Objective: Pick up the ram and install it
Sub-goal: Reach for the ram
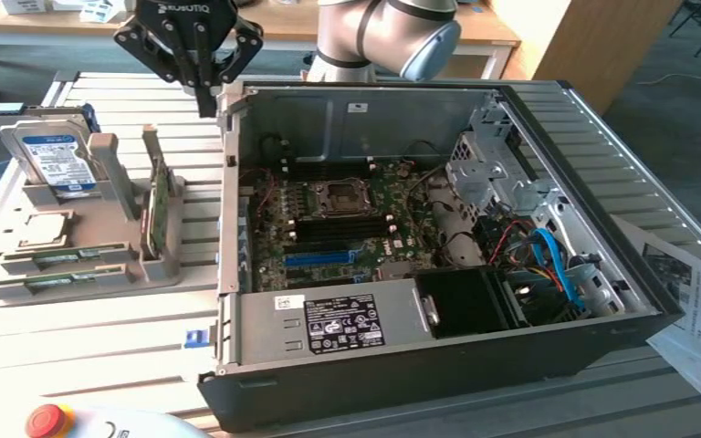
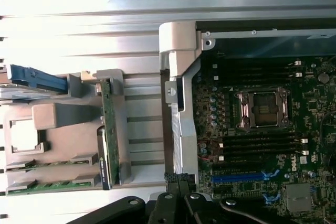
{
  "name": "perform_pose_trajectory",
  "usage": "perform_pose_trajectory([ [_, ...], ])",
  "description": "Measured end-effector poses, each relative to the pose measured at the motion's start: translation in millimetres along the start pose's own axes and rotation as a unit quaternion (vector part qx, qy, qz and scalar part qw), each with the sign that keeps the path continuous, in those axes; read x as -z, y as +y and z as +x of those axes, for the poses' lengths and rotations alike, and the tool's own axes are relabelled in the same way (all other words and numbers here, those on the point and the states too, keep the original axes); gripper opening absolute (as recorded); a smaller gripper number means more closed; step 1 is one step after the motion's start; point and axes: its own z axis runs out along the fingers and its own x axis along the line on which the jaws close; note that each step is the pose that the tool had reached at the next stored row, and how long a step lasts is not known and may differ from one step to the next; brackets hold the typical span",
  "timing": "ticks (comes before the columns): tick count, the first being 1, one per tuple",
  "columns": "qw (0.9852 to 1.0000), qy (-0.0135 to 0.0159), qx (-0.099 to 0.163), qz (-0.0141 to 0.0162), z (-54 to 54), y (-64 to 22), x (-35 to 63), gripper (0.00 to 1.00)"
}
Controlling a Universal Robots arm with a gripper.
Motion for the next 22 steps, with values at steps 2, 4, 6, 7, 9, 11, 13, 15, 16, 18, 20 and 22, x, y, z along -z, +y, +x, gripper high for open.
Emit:
perform_pose_trajectory([
  [2, 1.0, -0.0001, 0.0, 0.0, 5.4, 0.1, 0.1, 0.1],
  [4, 1.0, -0.0003, 0.0, 0.0, 11.0, 0.2, 0.3, 0.1],
  [6, 1.0, -0.0005, 0.0, -0.0001, 16.6, 0.4, 0.4, 0.1],
  [7, 1.0, -0.0006, 0.0, -0.0001, 19.4, 0.4, 0.5, 0.1],
  [9, 1.0, -0.0007, 0.0, -0.0001, 24.7, 0.5, 0.6, 0.1],
  [11, 1.0, -0.0008, 0.0, -0.0001, 29.8, 0.7, 0.8, 0.1],
  [13, 1.0, -0.0009, 0.0, -0.0001, 35.0, 1.0, 0.9, 0.1],
  [15, 1.0, -0.0011, 0.0, -0.0001, 39.5, 1.3, 1.0, 0.1],
  [16, 1.0, -0.0011, 0.0, -0.0001, 41.8, 1.5, 1.0, 0.1],
  [18, 1.0, -0.0012, 0.0, -0.0001, 46.5, 2.0, 1.1, 0.1],
  [20, 1.0, -0.0013, 0.0, -0.0001, 51.6, 2.5, 1.2, 0.1],
  [22, 1.0, -0.0013, 0.0, -0.0001, 55.8, 3.2, 1.3, 0.1],
])
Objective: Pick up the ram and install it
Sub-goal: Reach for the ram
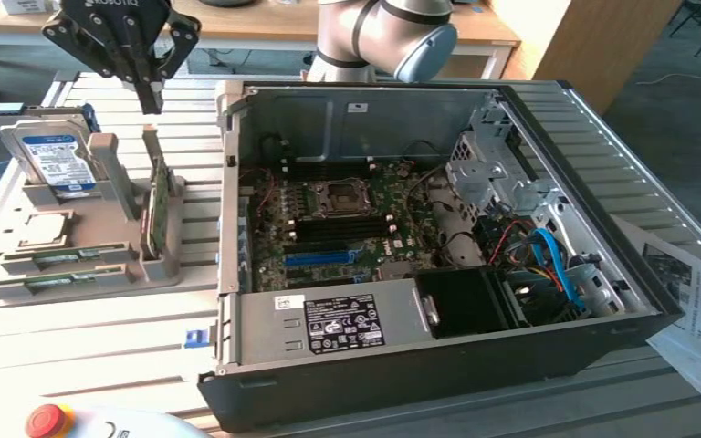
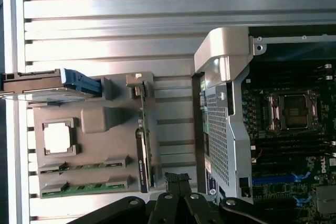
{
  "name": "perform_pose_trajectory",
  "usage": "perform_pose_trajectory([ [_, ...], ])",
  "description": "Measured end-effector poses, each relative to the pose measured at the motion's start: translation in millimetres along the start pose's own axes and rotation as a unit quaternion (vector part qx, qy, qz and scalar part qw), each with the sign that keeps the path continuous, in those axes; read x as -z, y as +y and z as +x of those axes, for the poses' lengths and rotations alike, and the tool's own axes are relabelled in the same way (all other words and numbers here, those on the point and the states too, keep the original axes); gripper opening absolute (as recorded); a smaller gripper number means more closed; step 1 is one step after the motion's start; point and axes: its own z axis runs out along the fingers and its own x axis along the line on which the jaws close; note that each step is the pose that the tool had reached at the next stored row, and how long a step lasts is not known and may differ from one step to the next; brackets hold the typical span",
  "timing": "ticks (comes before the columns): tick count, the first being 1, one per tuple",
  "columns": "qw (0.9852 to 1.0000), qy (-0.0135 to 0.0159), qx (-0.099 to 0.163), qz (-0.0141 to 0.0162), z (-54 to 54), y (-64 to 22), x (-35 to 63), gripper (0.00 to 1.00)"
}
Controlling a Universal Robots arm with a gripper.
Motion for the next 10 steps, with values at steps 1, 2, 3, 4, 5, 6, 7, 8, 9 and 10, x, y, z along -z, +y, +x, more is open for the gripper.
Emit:
perform_pose_trajectory([
  [1, 1.0, 0.0, 0.0, 0.0, 2.1, 0.3, 0.1, 0.1],
  [2, 1.0, -0.0001, 0.0, 0.0, 4.3, 0.6, 0.1, 0.1],
  [3, 1.0, -0.0001, 0.0, 0.0, 6.6, 0.8, 0.1, 0.1],
  [4, 1.0, -0.0001, 0.0, 0.0, 8.8, 1.1, 0.2, 0.1],
  [5, 1.0, -0.0002, 0.0, 0.0, 11.0, 1.3, 0.2, 0.1],
  [6, 1.0, -0.0002, 0.0, 0.0, 13.1, 1.5, 0.3, 0.1],
  [7, 1.0, -0.0002, 0.0, 0.0, 15.4, 1.7, 0.4, 0.1],
  [8, 1.0, -0.0003, 0.0, 0.0, 17.6, 2.0, 0.4, 0.1],
  [9, 1.0, -0.0003, 0.0, 0.0, 20.0, 2.2, 0.5, 0.1],
  [10, 1.0, -0.0004, 0.0, 0.0, 22.4, 2.3, 0.5, 0.1],
])
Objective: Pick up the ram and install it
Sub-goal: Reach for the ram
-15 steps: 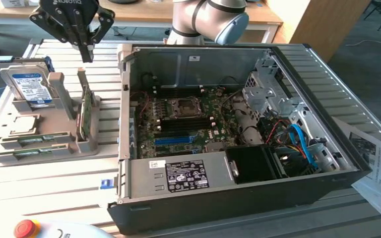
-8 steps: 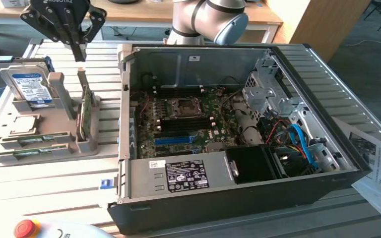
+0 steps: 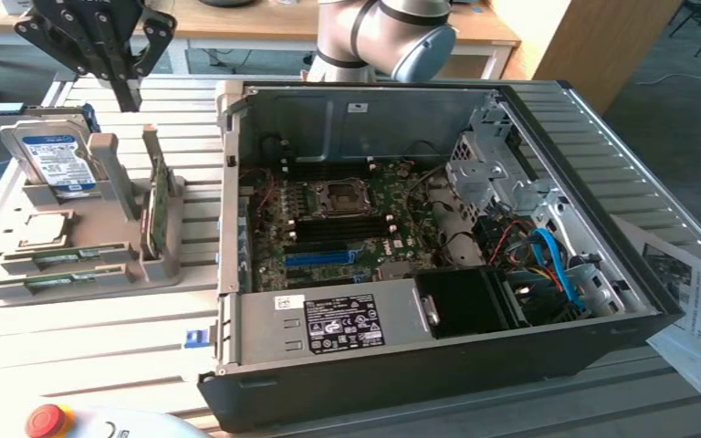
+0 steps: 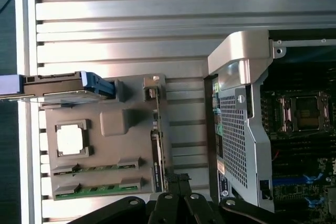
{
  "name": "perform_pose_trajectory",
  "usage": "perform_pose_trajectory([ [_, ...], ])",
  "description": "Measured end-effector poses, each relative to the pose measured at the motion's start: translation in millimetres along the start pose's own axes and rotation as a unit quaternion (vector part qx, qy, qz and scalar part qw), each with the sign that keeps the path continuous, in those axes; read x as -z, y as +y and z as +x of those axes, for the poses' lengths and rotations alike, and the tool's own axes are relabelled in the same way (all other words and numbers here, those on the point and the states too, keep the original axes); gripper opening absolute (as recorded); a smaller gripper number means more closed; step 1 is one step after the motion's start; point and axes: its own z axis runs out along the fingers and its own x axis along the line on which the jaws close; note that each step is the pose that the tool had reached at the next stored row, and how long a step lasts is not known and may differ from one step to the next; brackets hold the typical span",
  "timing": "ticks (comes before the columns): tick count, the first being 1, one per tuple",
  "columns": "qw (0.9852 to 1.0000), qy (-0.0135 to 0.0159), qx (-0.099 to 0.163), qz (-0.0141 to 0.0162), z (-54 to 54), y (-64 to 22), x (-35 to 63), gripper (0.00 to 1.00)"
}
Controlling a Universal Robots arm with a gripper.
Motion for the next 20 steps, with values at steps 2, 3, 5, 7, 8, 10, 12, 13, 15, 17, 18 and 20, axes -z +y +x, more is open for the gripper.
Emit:
perform_pose_trajectory([
  [2, 1.0, -0.0002, 0.0, 0.0, 4.9, 0.3, 0.1, 0.1],
  [3, 1.0, -0.0003, 0.0, 0.0, 7.5, 0.5, 0.2, 0.1],
  [5, 1.0, -0.0006, 0.0, 0.0, 12.9, 0.8, 0.4, 0.1],
  [7, 1.0, -0.0009, 0.0, -0.0001, 18.4, 1.1, 0.5, 0.1],
  [8, 1.0, -0.0011, 0.0, -0.0001, 21.0, 1.1, 0.6, 0.1],
  [10, 1.0, -0.0014, 0.0, -0.0001, 26.3, 1.3, 0.7, 0.1],
  [12, 1.0, -0.0017, 0.0, -0.0002, 31.9, 1.4, 0.9, 0.1],
  [13, 1.0, -0.0019, 0.0, -0.0001, 34.6, 1.4, 1.0, 0.1],
  [15, 1.0, -0.0022, 0.0, -0.0002, 39.9, 1.5, 1.1, 0.1],
  [17, 1.0, -0.0025, 0.0, -0.0002, 45.5, 1.6, 1.3, 0.1],
  [18, 1.0, -0.0027, 0.0, -0.0002, 48.3, 1.6, 1.3, 0.1],
  [20, 1.0, -0.003, 0.0, -0.0002, 53.8, 1.7, 1.5, 0.1],
])
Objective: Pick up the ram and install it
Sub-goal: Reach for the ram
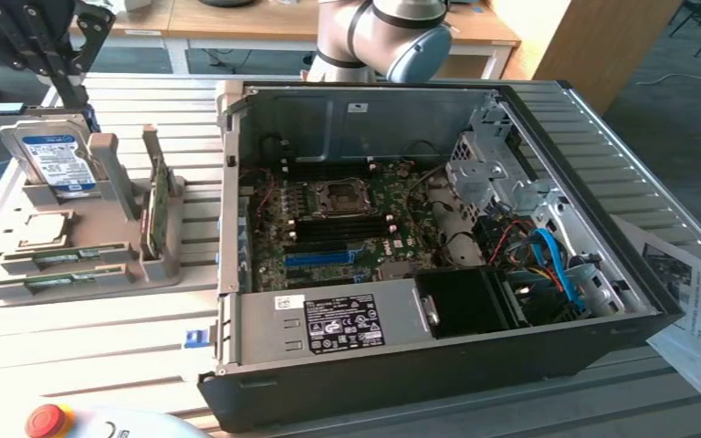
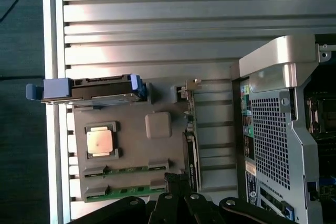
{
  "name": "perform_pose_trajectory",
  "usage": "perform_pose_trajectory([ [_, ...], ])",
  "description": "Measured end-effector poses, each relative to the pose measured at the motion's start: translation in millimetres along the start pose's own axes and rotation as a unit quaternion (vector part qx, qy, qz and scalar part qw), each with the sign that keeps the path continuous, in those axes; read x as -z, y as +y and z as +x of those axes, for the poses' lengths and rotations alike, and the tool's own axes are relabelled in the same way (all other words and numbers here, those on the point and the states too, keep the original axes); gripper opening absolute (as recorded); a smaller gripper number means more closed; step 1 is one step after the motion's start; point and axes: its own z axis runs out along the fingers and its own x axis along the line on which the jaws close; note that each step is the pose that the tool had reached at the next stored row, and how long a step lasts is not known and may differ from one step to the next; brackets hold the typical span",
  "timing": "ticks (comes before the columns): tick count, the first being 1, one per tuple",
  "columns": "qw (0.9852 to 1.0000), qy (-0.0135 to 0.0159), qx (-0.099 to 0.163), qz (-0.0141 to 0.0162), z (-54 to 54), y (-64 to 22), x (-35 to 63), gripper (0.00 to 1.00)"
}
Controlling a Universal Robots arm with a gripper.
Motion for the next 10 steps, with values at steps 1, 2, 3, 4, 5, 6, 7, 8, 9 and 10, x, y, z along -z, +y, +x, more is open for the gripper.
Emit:
perform_pose_trajectory([
  [1, 1.0, -0.0001, 0.0, 0.0, 2.7, 0.0, 0.1, 0.1],
  [2, 1.0, -0.0003, 0.0, 0.0, 5.4, 0.0, 0.2, 0.1],
  [3, 1.0, -0.0004, 0.0, 0.0, 7.9, 0.1, 0.3, 0.1],
  [4, 1.0, -0.0005, 0.0, -0.0001, 10.4, 0.1, 0.3, 0.1],
  [5, 1.0, -0.0006, 0.0, -0.0001, 12.7, 0.1, 0.4, 0.1],
  [6, 1.0, -0.0005, 0.0, 0.0, 15.0, 0.1, 0.6, 0.1],
  [7, 1.0, -0.0006, 0.0, 0.0, 17.1, 0.1, 0.6, 0.1],
  [8, 1.0, -0.0007, 0.0, -0.0001, 19.4, 0.1, 0.7, 0.1],
  [9, 1.0, -0.0007, 0.0, 0.0, 21.5, 0.1, 0.8, 0.1],
  [10, 1.0, -0.0008, 0.0, -0.0001, 23.8, 0.2, 0.8, 0.1],
])
